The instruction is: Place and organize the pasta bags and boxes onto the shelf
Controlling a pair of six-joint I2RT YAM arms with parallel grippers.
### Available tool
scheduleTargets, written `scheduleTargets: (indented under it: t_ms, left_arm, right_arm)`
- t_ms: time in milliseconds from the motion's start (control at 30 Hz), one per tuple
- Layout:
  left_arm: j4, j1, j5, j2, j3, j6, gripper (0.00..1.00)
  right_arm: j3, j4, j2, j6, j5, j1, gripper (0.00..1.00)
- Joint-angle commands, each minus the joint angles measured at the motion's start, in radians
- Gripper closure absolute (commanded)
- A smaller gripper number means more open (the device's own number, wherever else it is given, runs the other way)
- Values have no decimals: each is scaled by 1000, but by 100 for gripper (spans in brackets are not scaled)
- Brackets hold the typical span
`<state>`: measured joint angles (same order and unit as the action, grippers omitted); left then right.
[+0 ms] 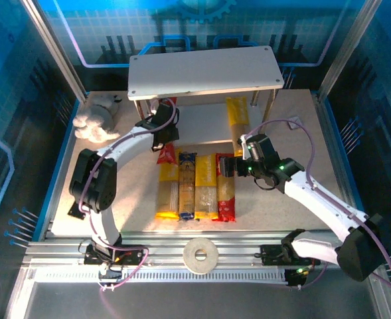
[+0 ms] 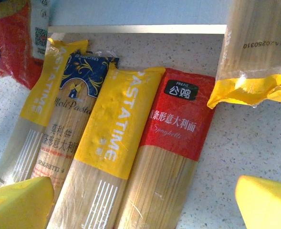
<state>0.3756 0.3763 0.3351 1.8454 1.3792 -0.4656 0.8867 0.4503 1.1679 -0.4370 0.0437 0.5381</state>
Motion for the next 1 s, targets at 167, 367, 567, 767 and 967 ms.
scheduleTargets:
  t_ms: [167,367,567,767,967]
  left_arm:
    - [-91,-10,99,38,142,21,100]
    - [-75,-15,107,66,160,27,93]
    - [-76,-35,99,92,158,26,93]
    - [-59,-42,86,119,173,35,64]
    - [-50,-42,79,129,172,34,46]
  right_arm:
    - [23,21,16,18,-5,11,2]
    - [31,23,27,22,-2,9,2]
    - [31,26,34,21,-2,7,2]
    - [31,30,35,20,1,8,2]
    - [34,34,34,17,1,8,2]
